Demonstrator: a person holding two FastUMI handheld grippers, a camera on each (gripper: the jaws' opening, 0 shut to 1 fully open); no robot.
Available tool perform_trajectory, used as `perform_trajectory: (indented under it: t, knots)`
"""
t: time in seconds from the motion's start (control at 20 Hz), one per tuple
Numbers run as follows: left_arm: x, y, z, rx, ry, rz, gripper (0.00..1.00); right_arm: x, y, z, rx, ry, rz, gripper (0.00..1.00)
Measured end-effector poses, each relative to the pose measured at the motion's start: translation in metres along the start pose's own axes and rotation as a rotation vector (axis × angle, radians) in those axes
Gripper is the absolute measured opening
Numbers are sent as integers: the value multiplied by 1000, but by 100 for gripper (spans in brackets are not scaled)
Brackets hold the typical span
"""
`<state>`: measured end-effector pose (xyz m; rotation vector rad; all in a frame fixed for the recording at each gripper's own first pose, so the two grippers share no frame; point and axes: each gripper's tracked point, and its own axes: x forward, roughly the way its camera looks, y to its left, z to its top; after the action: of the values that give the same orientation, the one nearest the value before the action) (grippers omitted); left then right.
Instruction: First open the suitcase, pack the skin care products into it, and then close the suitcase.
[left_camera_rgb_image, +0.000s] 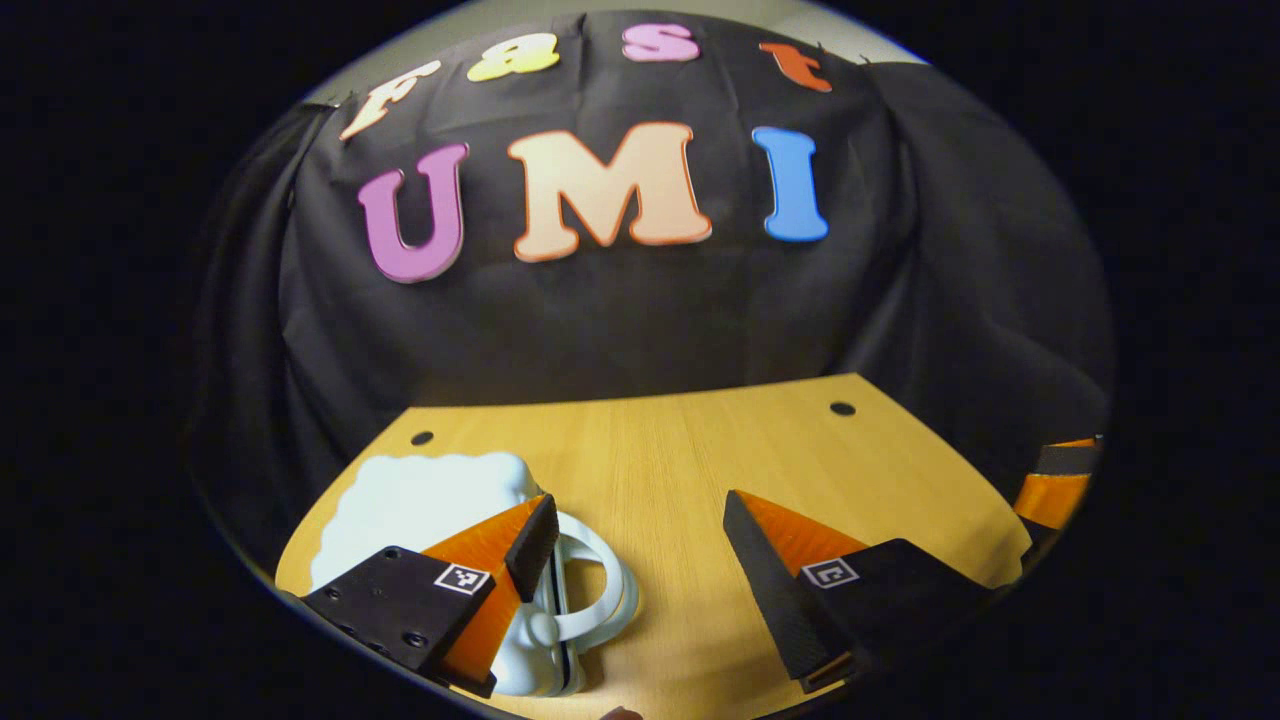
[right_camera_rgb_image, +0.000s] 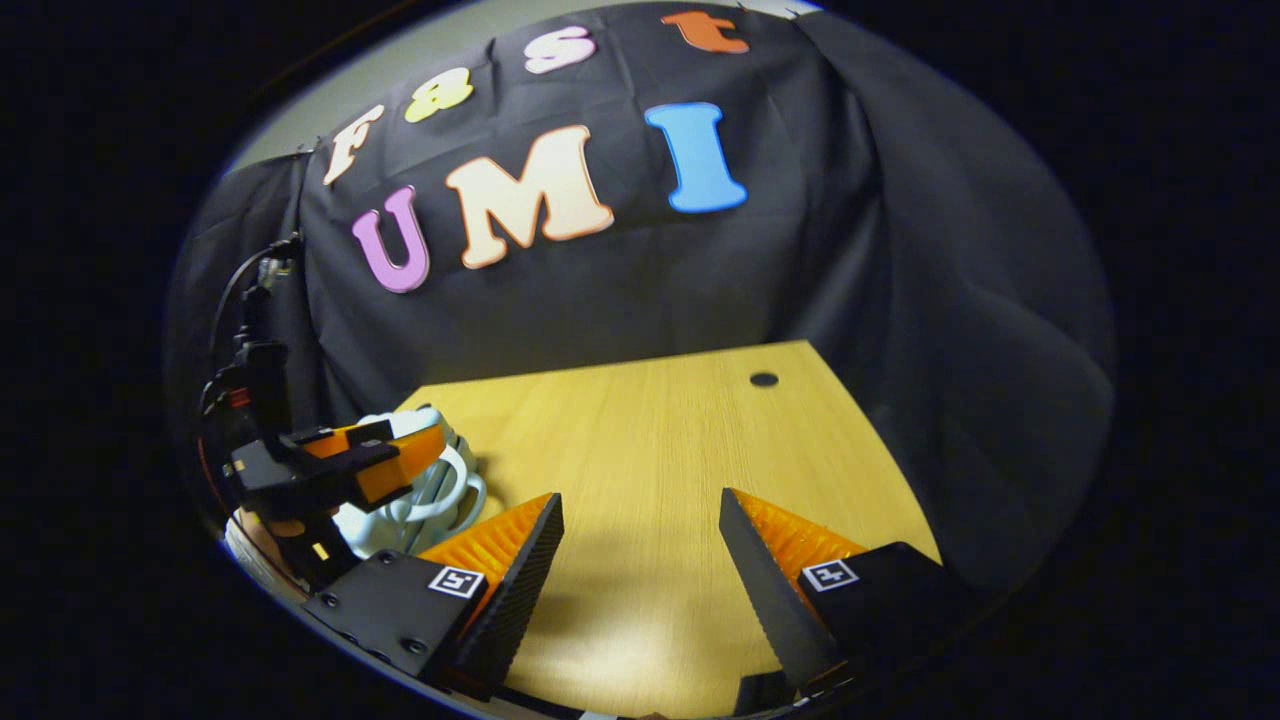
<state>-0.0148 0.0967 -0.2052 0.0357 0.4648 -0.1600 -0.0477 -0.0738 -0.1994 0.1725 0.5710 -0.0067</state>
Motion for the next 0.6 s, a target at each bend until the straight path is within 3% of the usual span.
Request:
perform_trajectory:
  t: [0.1, 0.25, 0.45, 0.6]
  knots:
    - [-38, 9, 43, -37, -130, 28, 97, -8, 12, 28, -30, -97, -1, 99]
    - [-88, 19, 101, -121, -310, -3, 96, -28, 37, 73, -61, -259, -9, 99]
    - [-117, 45, 131, -100, -325, 1, 95, -58, 66, 110, -60, -382, -19, 99]
    - [-125, 47, 136, -78, -340, -42, 94, -79, 78, 123, -60, -443, -50, 99]
